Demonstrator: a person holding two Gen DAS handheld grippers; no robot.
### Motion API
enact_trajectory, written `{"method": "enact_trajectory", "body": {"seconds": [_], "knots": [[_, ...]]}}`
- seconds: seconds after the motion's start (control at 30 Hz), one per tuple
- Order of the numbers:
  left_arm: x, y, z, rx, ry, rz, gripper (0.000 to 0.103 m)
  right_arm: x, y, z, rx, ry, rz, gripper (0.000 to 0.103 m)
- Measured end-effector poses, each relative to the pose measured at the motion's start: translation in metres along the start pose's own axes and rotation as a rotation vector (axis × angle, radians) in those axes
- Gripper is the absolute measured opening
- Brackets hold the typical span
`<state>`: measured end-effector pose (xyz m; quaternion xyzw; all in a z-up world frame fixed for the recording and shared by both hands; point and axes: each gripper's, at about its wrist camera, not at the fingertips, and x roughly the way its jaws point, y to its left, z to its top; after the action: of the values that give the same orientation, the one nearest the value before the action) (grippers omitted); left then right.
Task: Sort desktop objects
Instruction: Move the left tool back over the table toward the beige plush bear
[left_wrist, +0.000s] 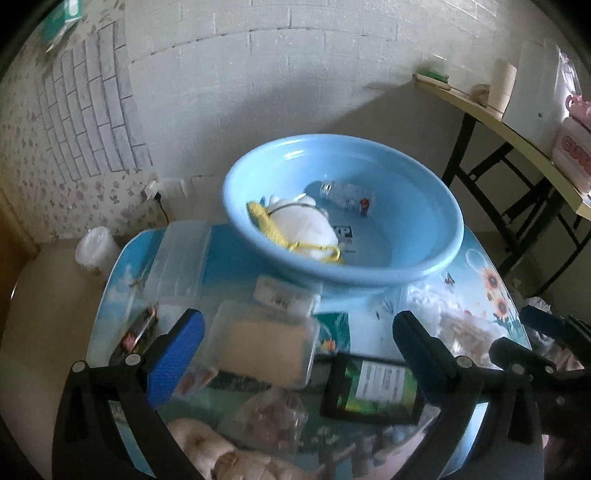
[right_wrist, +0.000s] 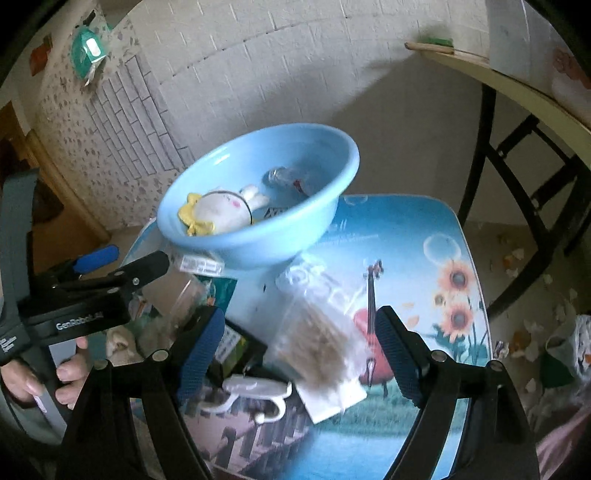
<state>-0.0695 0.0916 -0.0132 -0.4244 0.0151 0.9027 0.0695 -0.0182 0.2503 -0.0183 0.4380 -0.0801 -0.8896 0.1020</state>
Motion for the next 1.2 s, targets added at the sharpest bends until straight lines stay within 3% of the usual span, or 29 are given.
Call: {"method": "enact_trajectory", "body": {"seconds": [0.4,1.03,1.2], "knots": [[-0.003,0.018,-0.026,-0.048,0.03,0.04,0.103,0.004,0.012,-0.018,-0.013,0.035,0.005,0.08],[-0.005,0.026,-0.048,-0.083,0.06,0.04,0.103,0.006,0.018,-0.037,-0.009,0.073,-0.007,0.08],[-0.01,0.032,-0.05,-0.082,0.026,0.056,0.103,0.006,0.022,-0.036,-0.027,0.055,0.001,0.08]]}}
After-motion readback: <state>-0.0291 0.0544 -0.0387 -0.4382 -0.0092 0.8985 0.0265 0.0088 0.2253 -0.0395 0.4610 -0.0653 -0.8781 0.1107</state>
